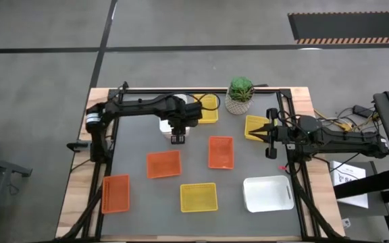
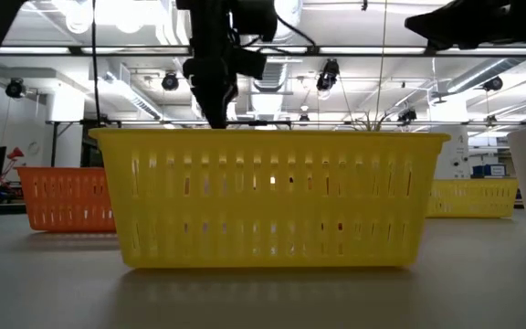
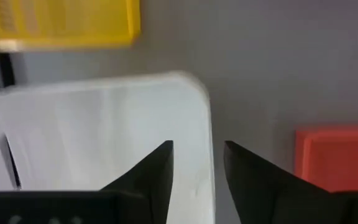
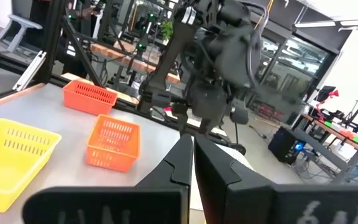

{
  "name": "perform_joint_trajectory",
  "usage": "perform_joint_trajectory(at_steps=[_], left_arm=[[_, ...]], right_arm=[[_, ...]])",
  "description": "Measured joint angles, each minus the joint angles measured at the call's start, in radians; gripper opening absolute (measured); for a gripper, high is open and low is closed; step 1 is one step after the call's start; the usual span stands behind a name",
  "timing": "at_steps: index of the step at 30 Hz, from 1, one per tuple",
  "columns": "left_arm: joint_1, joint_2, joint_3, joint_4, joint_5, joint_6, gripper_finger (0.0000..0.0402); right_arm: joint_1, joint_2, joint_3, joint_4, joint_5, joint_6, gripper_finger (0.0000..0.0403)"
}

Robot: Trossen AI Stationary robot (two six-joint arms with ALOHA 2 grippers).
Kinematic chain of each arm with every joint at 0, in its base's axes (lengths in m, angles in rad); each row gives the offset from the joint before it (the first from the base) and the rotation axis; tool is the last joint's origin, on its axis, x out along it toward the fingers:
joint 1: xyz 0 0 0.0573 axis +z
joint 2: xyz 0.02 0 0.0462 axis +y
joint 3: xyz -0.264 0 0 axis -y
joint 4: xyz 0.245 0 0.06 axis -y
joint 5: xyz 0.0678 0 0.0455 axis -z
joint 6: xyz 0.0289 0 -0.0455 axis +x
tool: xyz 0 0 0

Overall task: Stack baskets by color
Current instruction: Stack the left orange bin on top of the right orange bin

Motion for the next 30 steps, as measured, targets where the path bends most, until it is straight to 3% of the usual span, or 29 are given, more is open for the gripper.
perform_joint_trajectory(at_steps=[5, 16, 24, 30], left_arm=[[-0.024, -0.148, -0.176, 0.299, 0.001, 0.013, 0.0125], [-0.059, -0.441, -0.687, 1.224, 0.003, 0.021, 0.0125], [-0.061, -0.573, -0.938, 1.48, 0.001, -0.04, 0.0125], [-0.066, -0.672, -1.009, 1.486, 0.001, -0.035, 0.0125]], right_arm=[[0.0, 0.0, 0.0, -0.013, 0.0, -0.013, 0.0009], [0.0, 0.002, 0.0, -0.006, -0.001, -0.021, 0.0009], [0.0, 0.003, 0.0, -0.003, -0.002, 0.044, 0.0009], [0.0, 0.003, -0.001, -0.008, -0.012, 0.156, 0.0009]])
